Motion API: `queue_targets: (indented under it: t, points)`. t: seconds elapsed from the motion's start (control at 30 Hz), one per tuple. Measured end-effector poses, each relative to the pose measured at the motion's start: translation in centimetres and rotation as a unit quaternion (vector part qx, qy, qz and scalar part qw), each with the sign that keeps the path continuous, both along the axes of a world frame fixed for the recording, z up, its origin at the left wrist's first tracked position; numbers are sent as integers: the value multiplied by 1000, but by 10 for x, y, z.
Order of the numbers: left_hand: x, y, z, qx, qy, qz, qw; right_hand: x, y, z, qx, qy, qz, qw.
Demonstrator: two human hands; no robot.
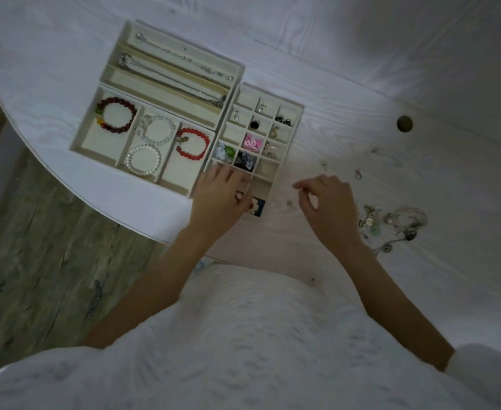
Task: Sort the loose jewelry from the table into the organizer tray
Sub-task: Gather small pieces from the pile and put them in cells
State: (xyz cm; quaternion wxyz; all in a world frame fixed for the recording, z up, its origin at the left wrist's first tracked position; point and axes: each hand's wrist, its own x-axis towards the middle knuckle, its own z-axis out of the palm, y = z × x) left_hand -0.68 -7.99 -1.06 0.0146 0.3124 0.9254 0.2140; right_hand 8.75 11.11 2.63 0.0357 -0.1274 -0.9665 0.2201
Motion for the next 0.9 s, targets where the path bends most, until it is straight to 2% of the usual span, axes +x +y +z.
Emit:
queue_targets:
  t: [0.13, 0.2, 0.27, 0.37, 0.43, 0.53, 0.67, 0.77, 0.9]
  points:
    - [23, 34, -1, -95, -24, -11, 995, 75, 56, -8, -11, -69, -237, 969]
    - [29, 44, 1, -125, -22, 8, 992, 100, 75, -15, 6, -108, -296, 949]
    - [32, 52, 5, -117, -22, 23, 993, 111, 84, -22, -2, -144, -318, 937]
    - [34, 65, 10, -33, 5, -28, 999, 108, 88, -31, -4, -165, -315, 935]
    - [36, 84, 12, 24, -4, -114, 993, 105, 90, -34, -1, -164, -299, 940]
    - [47, 130, 15, 64, -55, -230, 969, 108, 97, -28, 8, -119, -288, 950]
    - [67, 186, 15, 42, -171, -311, 934, 111, 105, -9, -8, -32, -250, 968]
    - [78, 210, 15, 47, -315, -304, 898, 113, 111, 1, -85, 5, -260, 962]
    - [83, 209, 13, 125, -385, -185, 895, 109, 118, 3, -80, -21, -272, 959]
